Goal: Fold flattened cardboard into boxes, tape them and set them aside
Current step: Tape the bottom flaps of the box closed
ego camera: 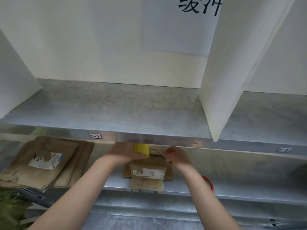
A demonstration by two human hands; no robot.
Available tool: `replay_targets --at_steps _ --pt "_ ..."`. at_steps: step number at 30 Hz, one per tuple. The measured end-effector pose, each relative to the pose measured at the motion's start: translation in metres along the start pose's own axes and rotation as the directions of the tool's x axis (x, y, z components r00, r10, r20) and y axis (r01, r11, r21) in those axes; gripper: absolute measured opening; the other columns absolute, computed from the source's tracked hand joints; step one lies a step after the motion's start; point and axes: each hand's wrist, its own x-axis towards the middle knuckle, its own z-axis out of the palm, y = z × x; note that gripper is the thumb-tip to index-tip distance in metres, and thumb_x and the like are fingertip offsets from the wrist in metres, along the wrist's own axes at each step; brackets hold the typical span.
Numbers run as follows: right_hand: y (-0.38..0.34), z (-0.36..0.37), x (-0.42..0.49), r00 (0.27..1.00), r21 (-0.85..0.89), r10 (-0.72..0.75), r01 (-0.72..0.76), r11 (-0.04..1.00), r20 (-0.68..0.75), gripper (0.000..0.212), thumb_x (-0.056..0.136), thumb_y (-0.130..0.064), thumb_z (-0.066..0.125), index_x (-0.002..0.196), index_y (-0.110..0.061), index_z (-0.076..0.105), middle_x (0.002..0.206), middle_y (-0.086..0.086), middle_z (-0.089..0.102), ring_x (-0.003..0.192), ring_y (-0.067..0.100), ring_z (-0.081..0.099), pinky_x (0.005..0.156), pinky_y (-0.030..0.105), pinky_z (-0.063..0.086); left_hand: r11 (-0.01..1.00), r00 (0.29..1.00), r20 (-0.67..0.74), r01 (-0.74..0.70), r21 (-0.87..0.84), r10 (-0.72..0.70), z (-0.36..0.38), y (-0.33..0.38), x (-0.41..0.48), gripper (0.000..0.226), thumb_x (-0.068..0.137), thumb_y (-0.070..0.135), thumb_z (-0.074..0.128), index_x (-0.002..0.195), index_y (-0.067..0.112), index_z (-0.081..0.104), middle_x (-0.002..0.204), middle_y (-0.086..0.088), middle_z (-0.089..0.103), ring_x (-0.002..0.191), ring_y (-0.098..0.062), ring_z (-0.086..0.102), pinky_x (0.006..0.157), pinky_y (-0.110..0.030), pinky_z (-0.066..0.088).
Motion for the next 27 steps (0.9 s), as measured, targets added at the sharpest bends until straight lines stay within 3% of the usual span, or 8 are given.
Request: replay_targets --at_steps 5,9,13,16,20,22,24,27 --pt "0.011 0.011 -0.003 0.999 0.006 0.014 -0.013 1.0 -0.04 0.009 0.091 -0.028 0.058 0.086 -0.02 0.06 0.087 -0.003 0.067 0.085 0.016 0.062 0.079 0.033 0.052 1.0 1.0 0.018 -0.014 0.022 0.014 0.009 0.0 0.01 0.043 0.079 0.061 0.063 0.106 0.028 0.061 0.1 0.008 0.066 0.087 -0.008 0.061 0.08 -0.026 0.052" --pt "0.018 0.012 -0.002 0.994 0.073 0.05 -0.043 0.996 -0.102 0.016 0.092 -0.019 0.056 0.076 -0.017 0.055 0.074 0.001 0.064 0.071 0.018 0.06 0.07 0.036 0.051 0.999 0.996 0.086 -0.001 0.053 -0.003 0.012 0.007 0.013 0.044 0.083 0.063 0.057 0.111 0.029 0.058 0.102 0.008 0.061 0.091 -0.009 0.058 0.082 -0.024 0.05" --pt "0.033 0.009 0.003 0.991 0.227 0.134 -0.124 0.966 -0.026 0.013 0.094 -0.01 0.056 0.081 -0.009 0.054 0.072 0.004 0.062 0.065 0.019 0.059 0.071 0.038 0.055 0.996 0.993 0.118 -0.02 0.085 0.009 0.012 0.012 0.016 0.049 0.085 0.059 0.058 0.122 0.028 0.051 0.112 0.007 0.057 0.099 -0.013 0.056 0.082 -0.023 0.045" --pt "0.039 0.011 0.005 0.992 0.203 0.128 -0.124 0.971 -0.007 0.008 0.094 -0.015 0.058 0.089 -0.009 0.059 0.078 0.004 0.066 0.073 0.019 0.064 0.075 0.036 0.057 1.0 0.991 0.136 0.008 0.007 -0.009 0.008 0.009 0.016 0.056 0.083 0.061 0.06 0.127 0.028 0.051 0.126 0.004 0.057 0.111 -0.016 0.055 0.088 -0.024 0.044" --pt "0.045 0.012 0.006 0.987 0.231 0.161 -0.156 0.96 -0.003 0.005 0.095 -0.012 0.057 0.093 -0.008 0.059 0.082 0.006 0.065 0.073 0.017 0.063 0.067 0.029 0.058 0.993 0.982 0.191 0.019 -0.114 0.003 0.002 0.003 0.007 0.036 0.082 0.058 0.063 0.11 0.04 0.049 0.103 0.017 0.053 0.1 -0.008 0.052 0.068 -0.008 0.036" --pt "0.044 0.011 0.006 0.987 0.258 0.161 -0.158 0.953 0.011 0.005 0.095 -0.01 0.056 0.092 -0.008 0.059 0.083 0.006 0.065 0.073 0.017 0.063 0.063 0.024 0.057 0.988 0.984 0.18 0.029 -0.154 -0.001 0.0 0.0 0.005 0.029 0.082 0.057 0.063 0.102 0.04 0.05 0.097 0.017 0.054 0.097 -0.008 0.053 0.071 -0.01 0.038" --pt "0.046 0.01 0.009 0.99 0.225 0.141 -0.133 0.965 -0.02 0.008 0.096 -0.013 0.056 0.09 -0.011 0.061 0.085 0.004 0.067 0.077 0.018 0.065 0.067 0.026 0.058 0.984 0.986 0.169 0.046 -0.174 -0.017 0.001 -0.002 0.006 0.035 0.081 0.06 0.062 0.104 0.035 0.055 0.1 0.014 0.057 0.097 -0.009 0.053 0.079 -0.018 0.042" --pt "0.051 0.012 0.012 0.99 0.196 0.134 -0.123 0.973 -0.045 0.009 0.096 -0.017 0.057 0.09 -0.014 0.064 0.087 0.002 0.069 0.083 0.02 0.067 0.074 0.03 0.059 0.991 0.985 0.171 0.037 -0.13 -0.015 0.007 0.001 0.008 0.052 0.08 0.067 0.058 0.116 0.03 0.059 0.101 0.013 0.059 0.087 -0.004 0.054 0.07 -0.015 0.042"
